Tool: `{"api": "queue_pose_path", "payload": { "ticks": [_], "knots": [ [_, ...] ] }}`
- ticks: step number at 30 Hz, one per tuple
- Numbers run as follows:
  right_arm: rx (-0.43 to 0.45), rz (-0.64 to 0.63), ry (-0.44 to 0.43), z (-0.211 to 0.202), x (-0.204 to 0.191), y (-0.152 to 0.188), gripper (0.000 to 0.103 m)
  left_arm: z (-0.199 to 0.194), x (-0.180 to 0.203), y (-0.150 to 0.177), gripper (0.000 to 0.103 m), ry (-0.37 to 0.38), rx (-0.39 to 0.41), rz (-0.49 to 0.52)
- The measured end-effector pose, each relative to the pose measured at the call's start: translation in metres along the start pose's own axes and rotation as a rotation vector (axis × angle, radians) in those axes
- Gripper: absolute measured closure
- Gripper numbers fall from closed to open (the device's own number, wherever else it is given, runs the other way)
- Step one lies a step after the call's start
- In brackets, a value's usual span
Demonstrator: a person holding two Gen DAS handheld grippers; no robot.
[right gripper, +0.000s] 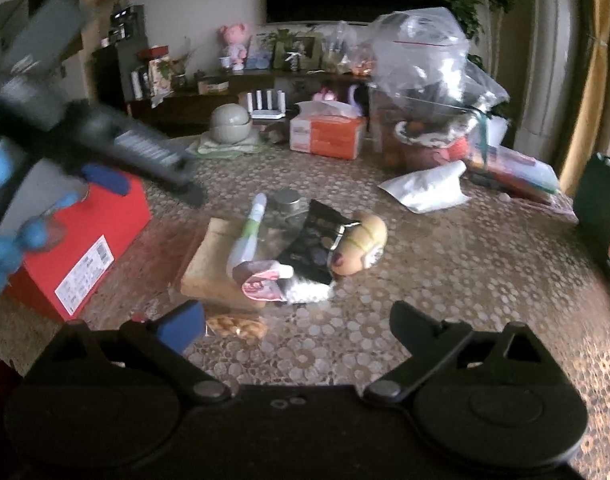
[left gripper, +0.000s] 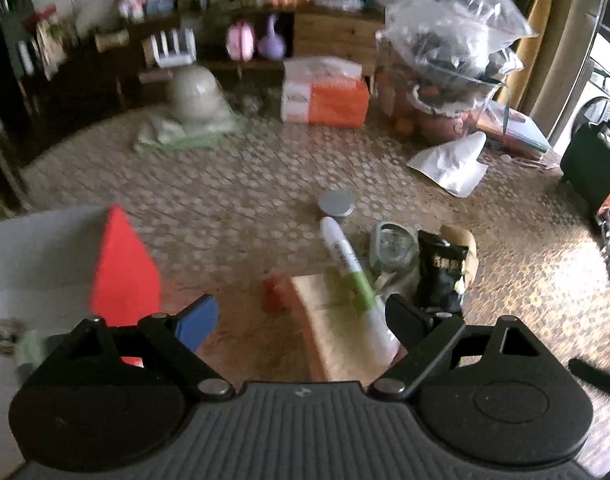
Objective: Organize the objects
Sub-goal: 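Grasp the white tube with the left gripper while the right gripper grasps the pink wrapped item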
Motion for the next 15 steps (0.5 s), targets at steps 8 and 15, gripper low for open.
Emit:
{"api": "queue_pose_path", "payload": {
  "ticks": [8,15],
  "knots": [
    [-0.031,-0.013,-0.033,0.033,-0.012,0.003,0.013,0.061,0.013,-0.025,0.012,0.001,-0.141,-0.069],
    [-0.048,-0.015,-0.056,0.054,-0.019,0.001,0.024,0.096,0.007,-0.034,0.012,0.028,-0.187,-0.186]
  ]
}}
Point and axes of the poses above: each gripper's, at about its wrist camera, not at the fingertips, and z roughly the way its jaws point, x to its right, y to its underside, the point moved 1 cm from there along z, roughly the way its jaws point, and after that the axes turned 6 degrees about x, right-handed, at the moved point
